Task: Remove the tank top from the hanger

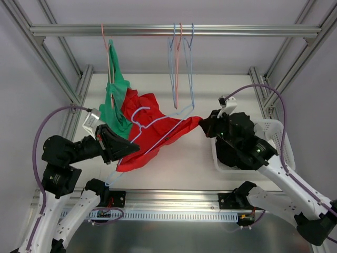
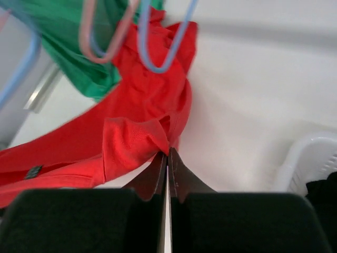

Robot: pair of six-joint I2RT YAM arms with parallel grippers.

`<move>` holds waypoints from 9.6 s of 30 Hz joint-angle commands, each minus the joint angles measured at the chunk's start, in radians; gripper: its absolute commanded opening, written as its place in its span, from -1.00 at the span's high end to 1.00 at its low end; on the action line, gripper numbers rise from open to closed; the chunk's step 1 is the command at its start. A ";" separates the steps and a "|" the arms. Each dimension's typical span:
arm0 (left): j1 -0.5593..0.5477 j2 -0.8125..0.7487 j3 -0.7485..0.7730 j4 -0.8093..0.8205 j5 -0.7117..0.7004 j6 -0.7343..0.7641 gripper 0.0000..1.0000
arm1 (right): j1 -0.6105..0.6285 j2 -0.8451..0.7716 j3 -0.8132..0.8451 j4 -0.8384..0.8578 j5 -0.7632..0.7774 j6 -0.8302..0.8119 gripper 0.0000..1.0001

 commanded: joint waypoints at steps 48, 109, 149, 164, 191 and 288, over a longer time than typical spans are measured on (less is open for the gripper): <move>-0.616 0.348 0.130 0.178 -1.555 0.325 1.00 | 0.202 -0.150 0.008 -0.211 -0.020 0.023 -0.99; -0.280 0.107 0.203 -0.387 -1.352 0.341 -0.97 | 0.290 0.845 0.143 -0.050 -0.032 -0.231 -0.99; -0.280 -0.289 -0.072 -0.503 -1.360 0.473 -0.97 | 0.068 -0.061 0.667 -0.774 0.807 -0.271 0.99; -0.280 -0.273 -0.072 -0.499 -1.346 0.472 -0.97 | -0.689 0.224 0.428 -0.704 0.258 -0.253 0.99; -0.272 0.596 0.867 -0.559 -1.541 0.614 -0.97 | -0.872 0.020 0.165 -0.541 0.201 -0.056 -0.90; 0.230 -0.204 -0.072 -0.546 0.071 0.259 1.00 | 0.520 0.396 0.207 0.255 0.322 -0.211 0.99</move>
